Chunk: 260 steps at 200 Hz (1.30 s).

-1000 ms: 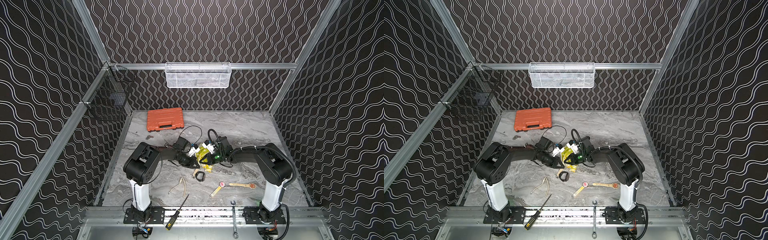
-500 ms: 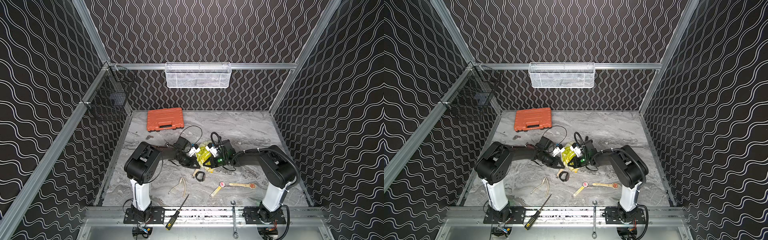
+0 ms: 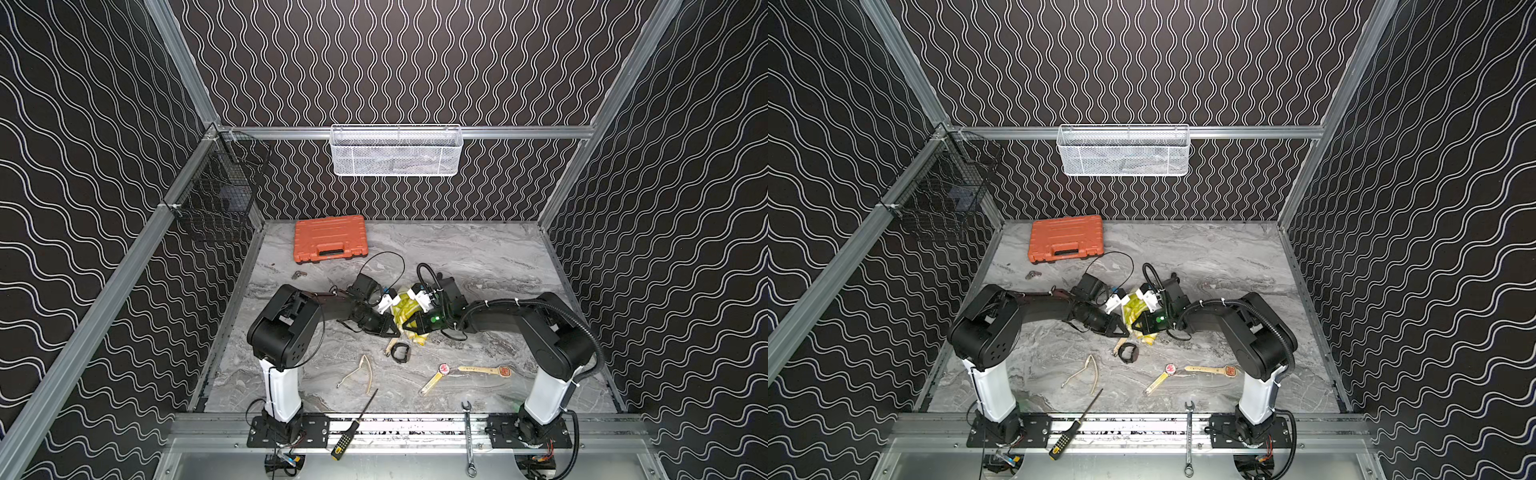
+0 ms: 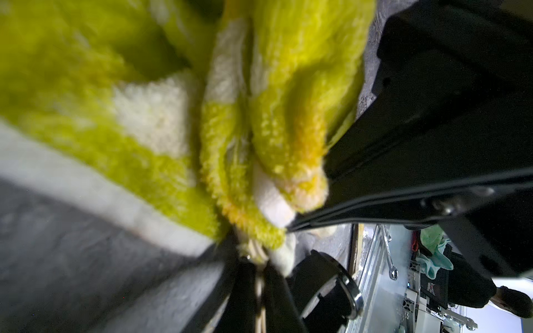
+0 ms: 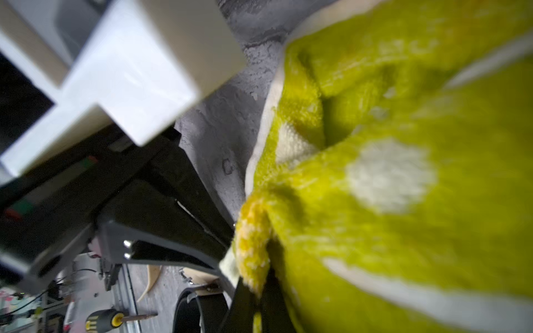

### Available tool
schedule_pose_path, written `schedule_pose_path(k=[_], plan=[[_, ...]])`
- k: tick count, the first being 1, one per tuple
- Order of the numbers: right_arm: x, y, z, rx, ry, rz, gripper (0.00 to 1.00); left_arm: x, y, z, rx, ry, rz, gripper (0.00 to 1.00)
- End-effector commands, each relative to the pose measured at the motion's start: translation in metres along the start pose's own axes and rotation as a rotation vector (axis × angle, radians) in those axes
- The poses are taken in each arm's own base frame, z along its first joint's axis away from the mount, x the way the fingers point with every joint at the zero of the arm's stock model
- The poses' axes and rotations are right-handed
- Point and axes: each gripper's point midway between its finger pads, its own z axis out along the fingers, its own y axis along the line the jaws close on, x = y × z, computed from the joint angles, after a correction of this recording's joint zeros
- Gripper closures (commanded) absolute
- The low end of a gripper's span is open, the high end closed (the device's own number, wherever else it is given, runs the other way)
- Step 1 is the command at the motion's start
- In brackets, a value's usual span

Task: Wipe the watch dial
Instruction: Wipe the dirt from the watch dial.

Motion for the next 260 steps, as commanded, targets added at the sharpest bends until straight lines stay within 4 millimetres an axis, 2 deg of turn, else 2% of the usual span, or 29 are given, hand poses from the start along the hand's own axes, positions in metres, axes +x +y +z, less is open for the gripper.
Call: schedule_pose_path(k=[1,11,37,54,67,79,89,102,120,138,155,176,196,211,224,260], plan=[[0.032,-0.029,0.005,0.106,0.066,0.058,1.0,0.01,0.021,0.002,-0.103,0.032,-0.027,1.0],[0.044,-0.039,0.002,0.135,0.078,0.081,1.0,0.01,0.021,0.003,-0.103,0.037,-0.027,1.0],[0.056,-0.054,-0.011,0.163,0.083,0.118,1.0,0.008,0.019,-0.001,-0.104,0.012,-0.019,1.0],[0.056,-0.057,-0.019,0.162,0.071,0.132,1.0,0.011,0.016,-0.001,-0.088,0.011,-0.026,1.0],[0.052,-0.05,-0.021,0.129,0.061,0.128,1.0,0.012,0.015,-0.003,-0.092,0.0,-0.014,1.0],[0.045,-0.046,-0.025,0.128,0.042,0.111,1.0,0.009,0.01,-0.009,-0.097,-0.009,0.003,1.0],[0.04,-0.05,-0.031,0.174,0.016,0.106,1.0,0.005,0.002,-0.018,-0.1,-0.009,0.018,1.0],[0.033,-0.057,-0.041,0.213,-0.029,0.117,1.0,-0.003,-0.014,-0.035,-0.109,-0.038,0.054,1.0],[0.027,-0.054,-0.046,0.174,-0.047,0.123,1.0,-0.017,-0.043,-0.068,-0.115,-0.121,0.135,1.0],[0.021,-0.047,-0.048,0.153,-0.061,0.116,1.0,-0.029,-0.084,-0.099,-0.057,-0.189,0.24,1.0],[0.015,-0.038,-0.05,0.106,-0.101,0.114,1.0,-0.034,-0.132,-0.126,0.07,-0.256,0.373,1.0],[0.01,-0.032,-0.053,0.084,-0.124,0.096,1.0,-0.021,-0.191,-0.154,0.268,-0.328,0.61,1.0],[0.009,-0.029,-0.058,0.076,-0.158,0.092,1.0,0.005,-0.23,-0.172,0.342,-0.39,0.856,1.0],[0.01,-0.028,-0.058,0.079,-0.151,0.08,1.0,0.016,-0.237,-0.177,0.317,-0.441,0.956,1.0],[0.011,-0.03,-0.06,0.101,-0.146,0.075,1.0,0.013,-0.233,-0.178,0.279,-0.467,0.953,1.0],[0.013,-0.029,-0.062,0.102,-0.147,0.071,1.0,0.011,-0.228,-0.168,0.297,-0.4,0.899,1.0]])
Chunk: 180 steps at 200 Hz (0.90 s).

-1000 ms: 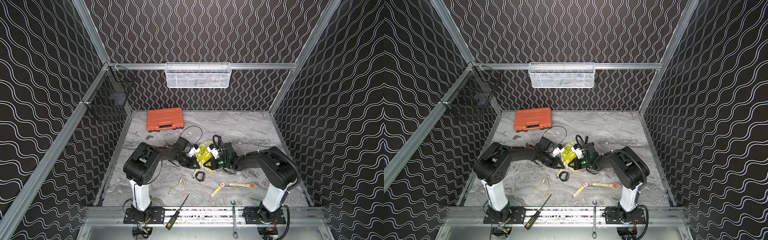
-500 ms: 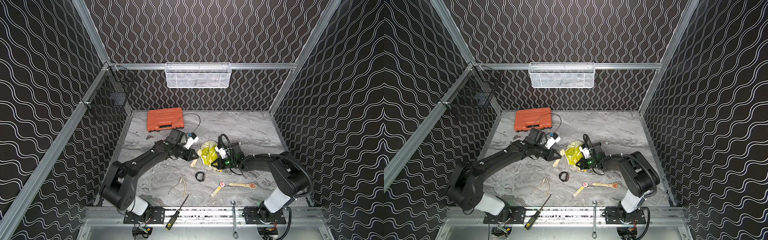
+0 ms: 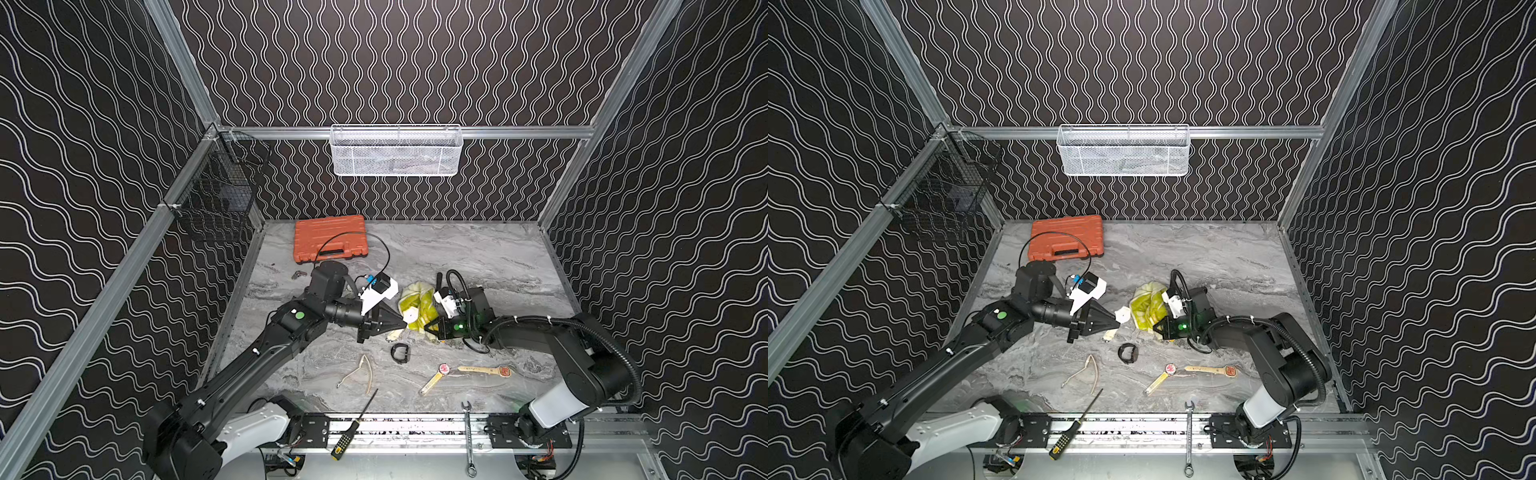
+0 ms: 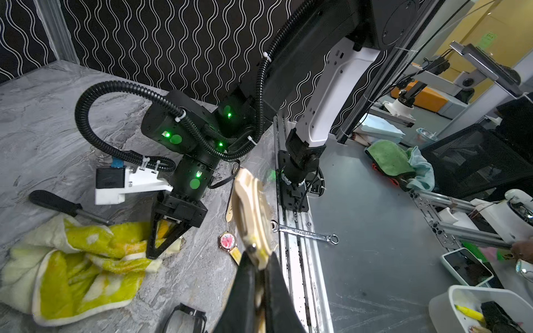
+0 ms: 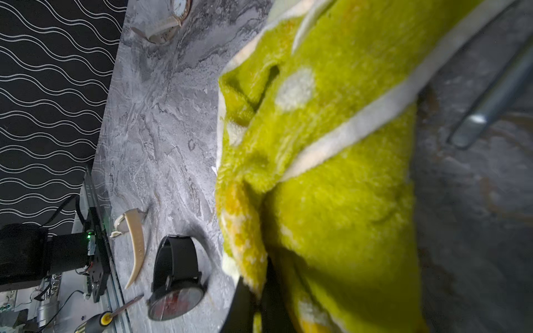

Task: Wipe the watch dial
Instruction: Wipe the dirt from the watch dial, then place the cleaning item at the center of the board.

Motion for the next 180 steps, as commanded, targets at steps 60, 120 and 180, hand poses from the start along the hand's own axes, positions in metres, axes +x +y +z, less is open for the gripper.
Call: schedule_pose_path(k=[60,120,180], plan=[[0.007,-0.004,0.0,0.009,0.001,0.007,0.96,0.036,0.108,-0.009,-0.447,0.153,-0.261,1.0],[0.019,-0.001,0.004,-0.039,0.037,0.029,0.97,0.099,0.227,-0.027,-0.705,0.228,-0.634,1.0],[0.02,0.003,0.004,-0.047,0.065,0.013,0.99,0.15,0.308,-0.019,-0.712,0.285,-0.808,1.0]])
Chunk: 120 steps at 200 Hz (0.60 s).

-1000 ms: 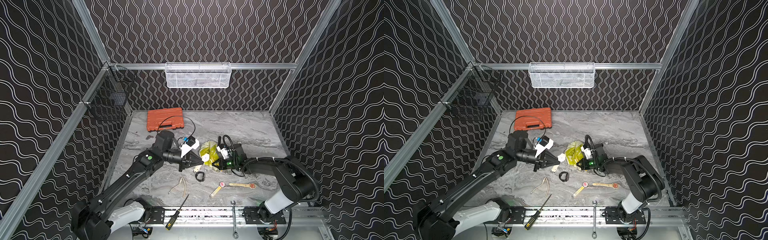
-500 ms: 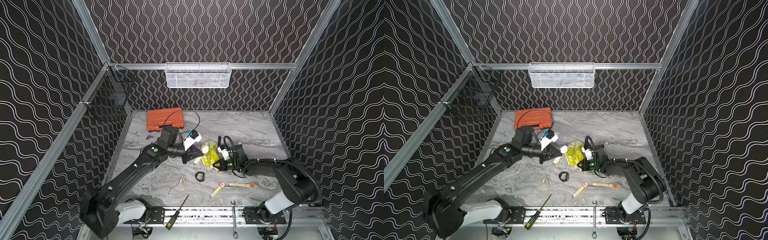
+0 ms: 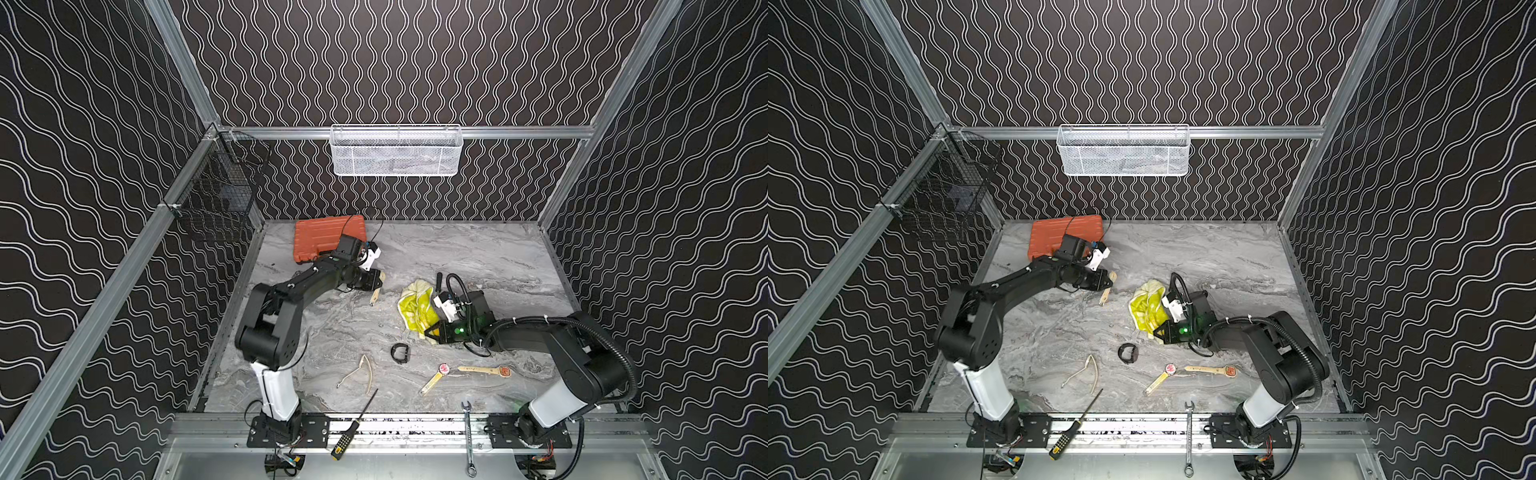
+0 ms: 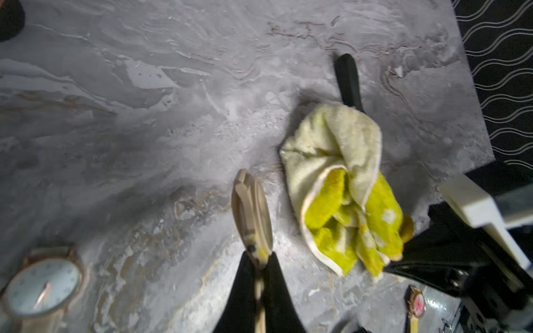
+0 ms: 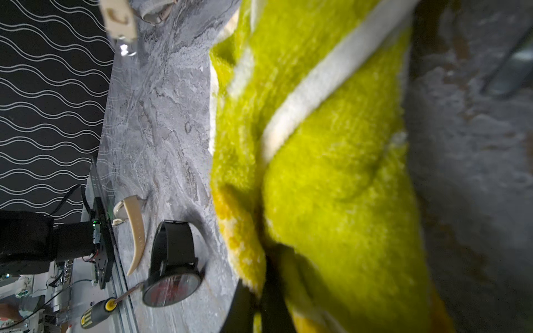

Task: Wipe the watch dial
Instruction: Place the cleaning item at the center of the board.

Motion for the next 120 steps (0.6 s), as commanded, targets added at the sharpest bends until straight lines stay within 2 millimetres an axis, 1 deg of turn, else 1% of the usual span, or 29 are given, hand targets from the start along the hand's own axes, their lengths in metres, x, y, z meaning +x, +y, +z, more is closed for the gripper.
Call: schedule_pose_path(k=[1,15,33,48,70,89,95,107,115,120], plan=[[0.005,0.003,0.0,-0.013,0.025,0.0,0.99,-0.004,0.014,0.015,0.009,0.032,-0.06,1.0],[0.008,0.0,-0.001,0.0,0.023,-0.001,0.99,-0.002,0.025,0.024,0.003,0.063,-0.085,1.0],[0.011,-0.003,-0.002,0.017,0.03,-0.009,0.99,0.003,0.038,0.03,-0.034,0.108,-0.094,1.0],[0.012,-0.003,-0.003,0.016,0.028,-0.012,0.99,0.012,0.045,0.031,-0.059,0.15,-0.084,1.0],[0.015,-0.007,-0.005,0.034,0.025,-0.015,0.99,0.024,0.061,0.032,-0.115,0.205,-0.083,1.0],[0.016,-0.008,-0.005,0.042,0.024,-0.018,0.98,0.028,0.075,0.03,-0.16,0.22,-0.099,1.0],[0.017,-0.008,-0.005,0.041,0.024,-0.017,0.98,0.027,0.078,0.029,-0.171,0.214,-0.103,0.96],[0.016,-0.009,-0.006,0.045,0.019,-0.016,0.98,0.026,0.082,0.029,-0.192,0.21,-0.105,0.85],[0.016,-0.01,-0.005,0.05,0.018,-0.016,0.98,0.024,0.082,0.028,-0.195,0.206,-0.1,0.81],[0.016,-0.01,-0.005,0.052,0.02,-0.014,0.98,0.023,0.082,0.027,-0.198,0.204,-0.1,0.8]])
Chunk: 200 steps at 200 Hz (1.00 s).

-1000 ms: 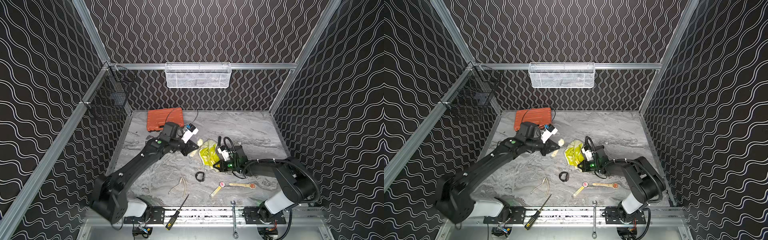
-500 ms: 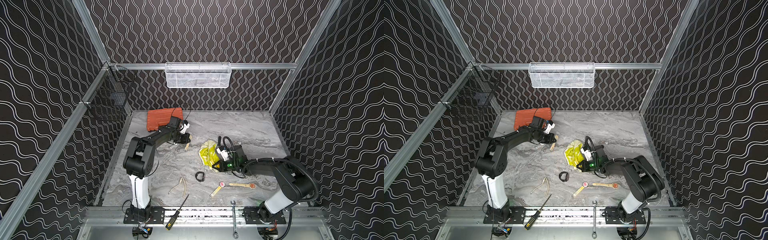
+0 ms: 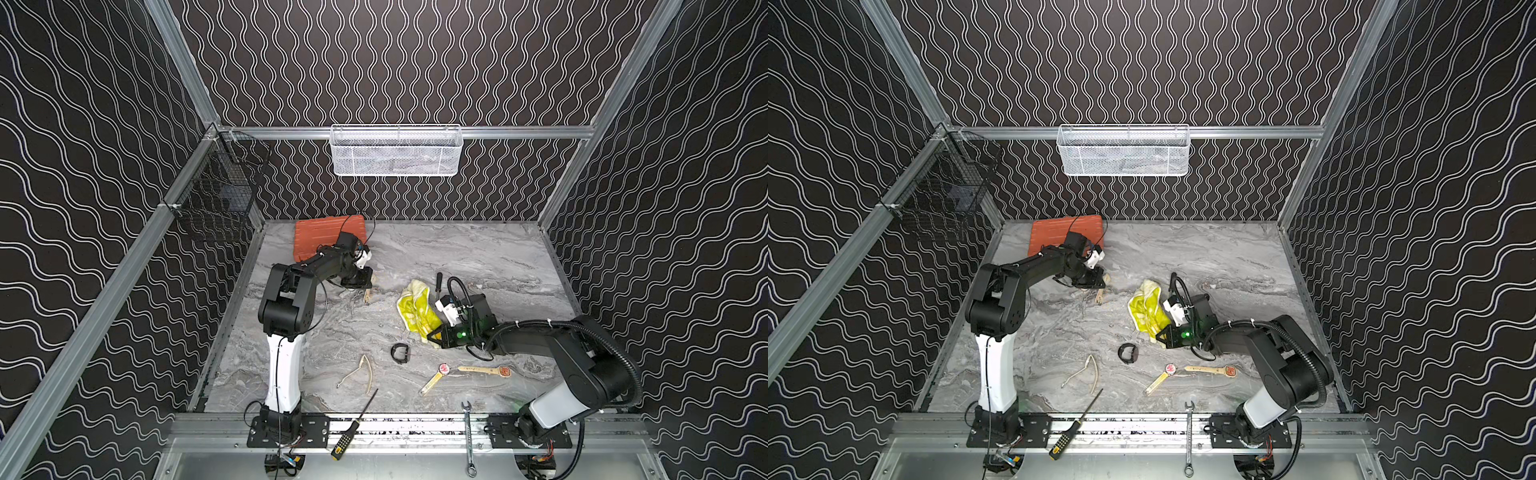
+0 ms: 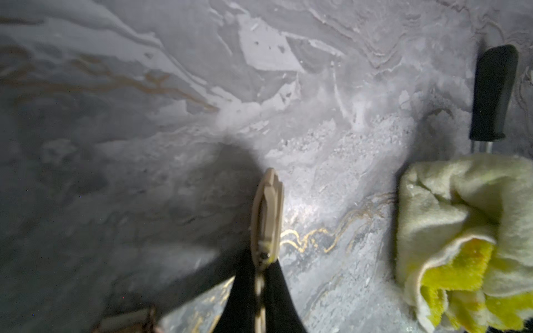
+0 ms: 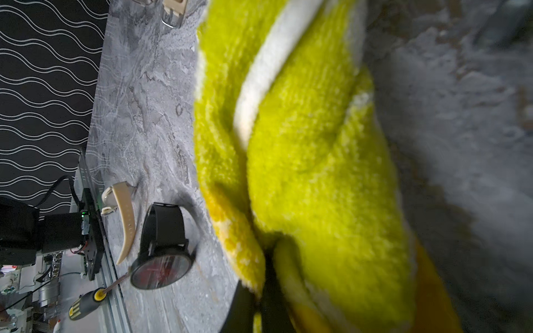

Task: Wipe the watch dial
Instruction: Place the cleaning item at the center of the board, then place the watch at the center of the board.

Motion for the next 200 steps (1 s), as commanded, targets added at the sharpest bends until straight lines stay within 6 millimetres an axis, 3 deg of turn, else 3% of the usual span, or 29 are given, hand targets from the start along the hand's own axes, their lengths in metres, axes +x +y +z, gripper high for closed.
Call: schedule_pose_path(k=[1,29,57,87,108,134,150,183,200], plan=[[0.003,-0.003,0.0,0.019,0.006,-0.002,0.98,0.009,0.016,-0.001,-0.08,0.041,0.002,0.8],[0.0,-0.004,-0.003,0.035,-0.003,0.007,0.92,0.002,0.017,-0.014,-0.117,0.031,0.015,0.74],[-0.003,0.006,-0.011,0.023,-0.003,0.027,0.89,-0.01,0.014,-0.042,-0.166,-0.022,0.035,0.73],[-0.01,0.013,-0.021,0.047,-0.024,0.037,0.78,-0.028,-0.01,-0.091,-0.136,-0.165,0.031,0.72],[-0.018,0.016,-0.03,0.1,-0.047,0.024,0.72,-0.026,-0.038,-0.128,-0.083,-0.253,0.069,0.72],[-0.032,0.016,-0.048,0.183,-0.093,0.018,0.63,0.002,-0.071,-0.153,-0.006,-0.295,0.117,0.71],[-0.04,0.014,-0.06,0.241,-0.118,0.005,0.58,0.03,-0.093,-0.156,0.051,-0.283,0.141,0.7],[-0.059,0.015,-0.092,0.337,-0.237,-0.026,0.49,0.097,-0.131,-0.132,0.143,-0.18,0.16,0.7],[-0.068,0.015,-0.108,0.37,-0.306,-0.041,0.43,0.129,-0.137,-0.115,0.128,-0.101,0.159,0.69]])
